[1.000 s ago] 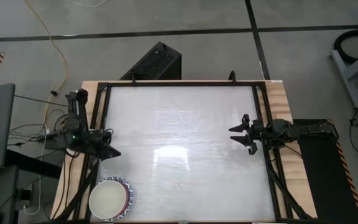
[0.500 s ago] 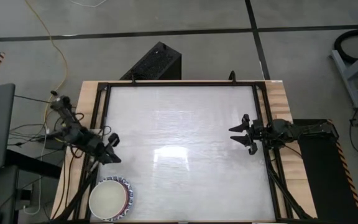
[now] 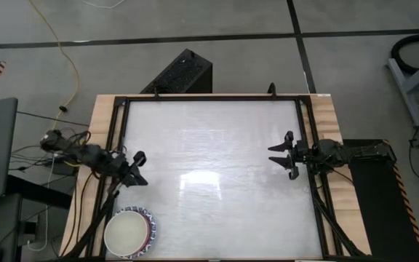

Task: Nest bowls inside each other by size order
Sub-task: Return to Home Position

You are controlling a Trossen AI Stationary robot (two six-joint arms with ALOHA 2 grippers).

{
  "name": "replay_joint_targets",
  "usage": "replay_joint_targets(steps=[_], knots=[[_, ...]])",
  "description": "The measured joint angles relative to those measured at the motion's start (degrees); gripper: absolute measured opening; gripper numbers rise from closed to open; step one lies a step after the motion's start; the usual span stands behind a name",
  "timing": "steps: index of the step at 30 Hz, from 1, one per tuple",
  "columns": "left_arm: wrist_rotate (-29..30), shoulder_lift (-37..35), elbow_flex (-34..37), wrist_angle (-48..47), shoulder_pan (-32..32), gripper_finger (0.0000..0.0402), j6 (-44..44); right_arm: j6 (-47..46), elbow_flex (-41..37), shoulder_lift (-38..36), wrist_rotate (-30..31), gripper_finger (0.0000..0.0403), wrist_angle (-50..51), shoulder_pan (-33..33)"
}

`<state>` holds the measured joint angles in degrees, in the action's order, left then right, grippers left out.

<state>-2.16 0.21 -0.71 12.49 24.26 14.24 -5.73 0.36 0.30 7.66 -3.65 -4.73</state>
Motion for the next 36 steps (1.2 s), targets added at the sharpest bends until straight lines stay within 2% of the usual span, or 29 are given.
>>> replay_joint_targets(steps=[4, 10, 19, 28, 36], knots=[[-3.07, 0.04, 0.0, -3.36, -5.13, 0.0, 1.28, 0.2, -0.01, 0.01, 0.09, 0.0198, 0.4, 0.0], [-3.18, 0.02, 0.0, -5.2, -8.34, 0.0, -0.09, -0.18, -0.02, 0.01, -0.04, 0.0198, 0.9, -0.02], [1.01, 0.02, 0.0, -9.37, -10.66, 0.0, -2.96, 0.2, -0.02, 0.0, -0.13, 0.0198, 1.28, -0.02], [1.08, 0.03, 0.0, -10.49, -15.59, 0.0, -5.1, 0.25, -0.02, 0.0, -0.19, 0.0198, 1.49, -0.02], [2.56, 0.02, 0.0, -10.53, -16.93, 0.0, -4.81, 0.2, -0.02, 0.02, -0.19, 0.0198, 1.49, -0.02]])
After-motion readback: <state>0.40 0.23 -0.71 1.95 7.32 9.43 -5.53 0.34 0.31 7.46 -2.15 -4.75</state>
